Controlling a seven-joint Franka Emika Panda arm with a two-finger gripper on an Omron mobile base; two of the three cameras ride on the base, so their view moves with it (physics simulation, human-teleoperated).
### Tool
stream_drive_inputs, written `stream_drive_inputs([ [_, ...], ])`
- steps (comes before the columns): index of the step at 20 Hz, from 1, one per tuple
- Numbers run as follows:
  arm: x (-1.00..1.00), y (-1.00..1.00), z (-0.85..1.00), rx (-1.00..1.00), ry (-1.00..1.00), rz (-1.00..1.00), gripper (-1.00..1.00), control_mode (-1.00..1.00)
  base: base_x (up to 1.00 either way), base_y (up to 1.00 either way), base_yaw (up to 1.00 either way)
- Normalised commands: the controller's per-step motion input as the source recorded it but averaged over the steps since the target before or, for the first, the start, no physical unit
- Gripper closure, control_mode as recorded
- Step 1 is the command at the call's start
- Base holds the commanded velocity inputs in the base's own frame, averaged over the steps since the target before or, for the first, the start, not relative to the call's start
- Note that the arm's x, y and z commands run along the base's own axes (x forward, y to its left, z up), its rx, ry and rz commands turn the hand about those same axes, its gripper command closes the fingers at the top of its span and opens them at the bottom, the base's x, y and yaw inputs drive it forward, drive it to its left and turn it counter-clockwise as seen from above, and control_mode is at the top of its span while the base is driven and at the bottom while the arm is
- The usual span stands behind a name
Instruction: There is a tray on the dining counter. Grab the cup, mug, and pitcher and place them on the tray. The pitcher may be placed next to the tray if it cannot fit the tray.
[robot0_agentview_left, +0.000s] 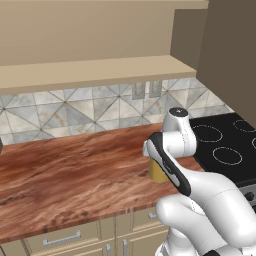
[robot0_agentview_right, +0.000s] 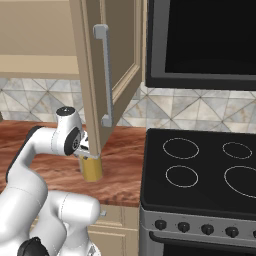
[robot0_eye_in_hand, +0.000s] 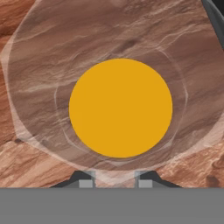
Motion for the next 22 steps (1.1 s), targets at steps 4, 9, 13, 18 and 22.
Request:
stream_drive_inputs([
  [4,0.00,0.00,0.00,0.00,0.00,0.00,1.00,-1.00,0.00,0.00,0.00],
  [9,0.00,0.00,0.00,0.00,0.00,0.00,1.00,-1.00,0.00,0.00,0.00],
  [13,0.00,0.00,0.00,0.00,0.00,0.00,1.00,-1.00,0.00,0.00,0.00],
  [18,0.00,0.00,0.00,0.00,0.00,0.00,1.00,-1.00,0.00,0.00,0.00],
  [22,0.00,0.00,0.00,0.00,0.00,0.00,1.00,-1.00,0.00,0.00,0.00],
])
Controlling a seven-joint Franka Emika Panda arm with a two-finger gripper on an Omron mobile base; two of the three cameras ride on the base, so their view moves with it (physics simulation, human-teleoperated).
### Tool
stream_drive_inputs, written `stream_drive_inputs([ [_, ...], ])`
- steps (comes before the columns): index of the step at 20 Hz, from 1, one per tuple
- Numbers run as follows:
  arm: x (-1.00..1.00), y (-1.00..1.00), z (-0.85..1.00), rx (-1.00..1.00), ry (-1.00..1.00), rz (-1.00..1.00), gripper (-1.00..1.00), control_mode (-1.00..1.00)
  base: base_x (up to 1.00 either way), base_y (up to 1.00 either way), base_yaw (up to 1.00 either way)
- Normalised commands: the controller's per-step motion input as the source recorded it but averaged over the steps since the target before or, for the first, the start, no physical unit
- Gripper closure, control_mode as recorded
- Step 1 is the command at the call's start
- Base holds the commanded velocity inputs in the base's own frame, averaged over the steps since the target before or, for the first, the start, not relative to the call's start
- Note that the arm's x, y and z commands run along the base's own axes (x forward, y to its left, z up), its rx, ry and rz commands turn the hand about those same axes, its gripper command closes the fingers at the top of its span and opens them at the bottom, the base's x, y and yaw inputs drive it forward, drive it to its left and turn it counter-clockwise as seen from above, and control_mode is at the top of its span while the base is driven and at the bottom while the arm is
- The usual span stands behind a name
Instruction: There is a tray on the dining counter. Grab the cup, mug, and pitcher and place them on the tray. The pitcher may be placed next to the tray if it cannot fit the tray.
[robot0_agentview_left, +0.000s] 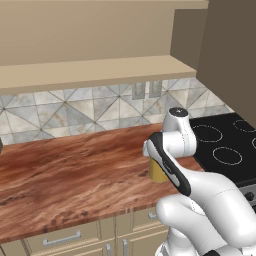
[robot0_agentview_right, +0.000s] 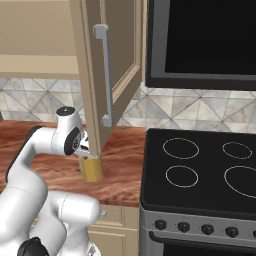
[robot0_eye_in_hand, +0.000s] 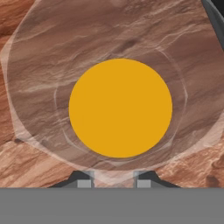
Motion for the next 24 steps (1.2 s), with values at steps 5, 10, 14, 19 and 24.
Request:
stream_drive_inputs([
  [5,0.00,0.00,0.02,0.00,0.00,0.00,1.00,-1.00,0.00,0.00,0.00],
  [10,-0.01,0.00,0.14,0.00,0.00,0.00,1.00,-1.00,0.00,0.00,0.00],
  [14,-0.10,0.00,0.23,0.00,-0.01,0.00,1.00,-1.00,0.00,0.00,0.00],
  [19,-0.40,0.00,0.23,0.00,-0.05,0.04,1.00,-1.00,0.00,0.00,0.00],
  [24,-0.49,0.00,0.30,0.00,-0.04,0.07,1.00,-1.00,0.00,0.00,0.00],
])
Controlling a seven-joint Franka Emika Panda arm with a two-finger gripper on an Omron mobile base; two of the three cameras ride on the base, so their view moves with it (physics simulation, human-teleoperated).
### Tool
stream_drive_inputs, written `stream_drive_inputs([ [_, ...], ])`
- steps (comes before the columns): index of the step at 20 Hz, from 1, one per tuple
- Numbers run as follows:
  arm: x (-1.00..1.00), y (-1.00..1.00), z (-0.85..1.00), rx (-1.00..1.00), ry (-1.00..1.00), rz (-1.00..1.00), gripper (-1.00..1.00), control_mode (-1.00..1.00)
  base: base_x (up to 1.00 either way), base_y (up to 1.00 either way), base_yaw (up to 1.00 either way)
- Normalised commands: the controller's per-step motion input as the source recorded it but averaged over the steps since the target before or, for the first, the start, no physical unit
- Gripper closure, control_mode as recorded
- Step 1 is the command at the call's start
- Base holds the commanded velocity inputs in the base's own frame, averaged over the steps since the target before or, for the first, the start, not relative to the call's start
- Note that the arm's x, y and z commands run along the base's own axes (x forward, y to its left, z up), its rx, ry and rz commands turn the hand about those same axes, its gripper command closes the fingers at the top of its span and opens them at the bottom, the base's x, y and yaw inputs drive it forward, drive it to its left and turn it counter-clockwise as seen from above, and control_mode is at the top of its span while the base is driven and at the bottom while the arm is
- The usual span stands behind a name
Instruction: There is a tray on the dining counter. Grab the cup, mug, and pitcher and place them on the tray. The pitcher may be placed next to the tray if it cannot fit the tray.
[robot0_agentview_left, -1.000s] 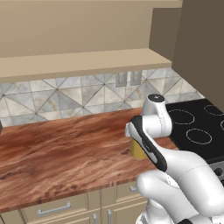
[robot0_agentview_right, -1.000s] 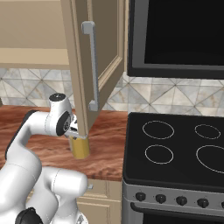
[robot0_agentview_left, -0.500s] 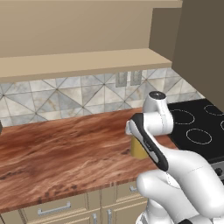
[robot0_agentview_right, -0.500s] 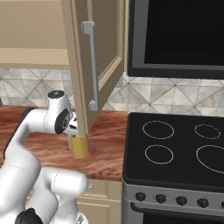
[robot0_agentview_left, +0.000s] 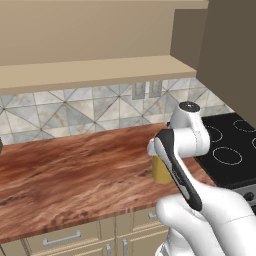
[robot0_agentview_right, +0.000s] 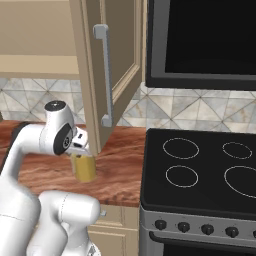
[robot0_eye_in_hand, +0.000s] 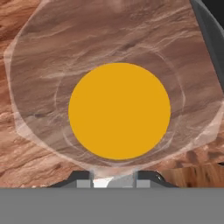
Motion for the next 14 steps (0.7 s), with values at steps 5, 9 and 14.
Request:
stream_drive_inputs([
  [5,-0.34,0.00,0.43,0.00,-0.05,0.06,1.00,-1.00,0.00,0.00,0.00],
  [9,-0.21,0.00,0.50,0.00,-0.01,0.06,1.00,-1.00,0.00,0.00,0.00],
  [14,-0.06,0.00,0.51,0.00,0.00,0.05,1.00,-1.00,0.00,0.00,0.00],
])
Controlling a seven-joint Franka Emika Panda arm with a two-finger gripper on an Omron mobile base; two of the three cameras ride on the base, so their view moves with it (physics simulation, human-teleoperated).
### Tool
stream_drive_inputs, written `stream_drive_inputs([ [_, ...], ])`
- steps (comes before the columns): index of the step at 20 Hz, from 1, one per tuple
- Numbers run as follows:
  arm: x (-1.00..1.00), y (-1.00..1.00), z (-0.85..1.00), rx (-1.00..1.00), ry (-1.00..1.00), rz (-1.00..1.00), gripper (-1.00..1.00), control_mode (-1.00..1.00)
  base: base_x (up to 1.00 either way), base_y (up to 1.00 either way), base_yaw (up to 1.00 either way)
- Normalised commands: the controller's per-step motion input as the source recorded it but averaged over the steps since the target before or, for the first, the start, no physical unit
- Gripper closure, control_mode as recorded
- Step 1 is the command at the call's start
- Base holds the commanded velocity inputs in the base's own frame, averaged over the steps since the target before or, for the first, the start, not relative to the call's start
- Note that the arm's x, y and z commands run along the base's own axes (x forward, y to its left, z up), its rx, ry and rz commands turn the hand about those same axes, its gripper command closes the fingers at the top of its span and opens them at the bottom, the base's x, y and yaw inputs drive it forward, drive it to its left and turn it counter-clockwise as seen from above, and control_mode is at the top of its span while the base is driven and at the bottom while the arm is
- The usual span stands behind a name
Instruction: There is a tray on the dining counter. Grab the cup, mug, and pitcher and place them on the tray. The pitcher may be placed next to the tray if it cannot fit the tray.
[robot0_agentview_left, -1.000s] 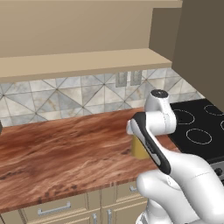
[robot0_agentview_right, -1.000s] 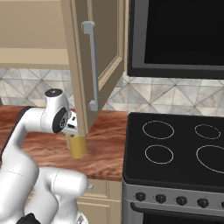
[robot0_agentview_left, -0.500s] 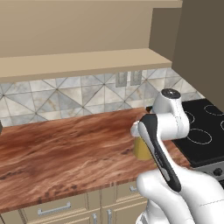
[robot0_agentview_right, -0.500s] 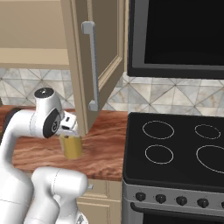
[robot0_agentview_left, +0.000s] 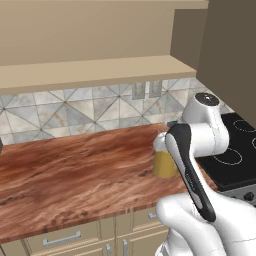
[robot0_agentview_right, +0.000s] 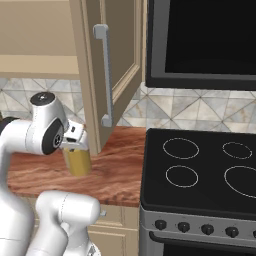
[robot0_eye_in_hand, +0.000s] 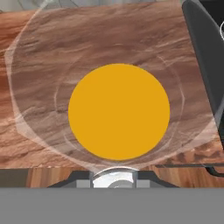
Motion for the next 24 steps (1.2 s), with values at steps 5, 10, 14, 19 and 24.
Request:
stream_drive_inputs([
  [5,-0.04,0.00,0.52,0.00,0.00,0.04,1.00,-1.00,0.00,0.00,0.00],
  [10,-0.13,0.00,0.35,0.00,0.00,0.01,1.00,-1.00,0.00,0.00,0.00],
  [14,-0.14,0.00,0.27,0.00,0.00,0.00,1.00,-1.00,0.00,0.00,0.00],
  [19,-0.10,0.00,0.22,0.00,0.00,0.00,1.00,-1.00,0.00,0.00,0.00],
  [24,-0.02,0.00,0.23,0.00,0.00,0.00,1.00,-1.00,0.00,0.00,0.00],
])
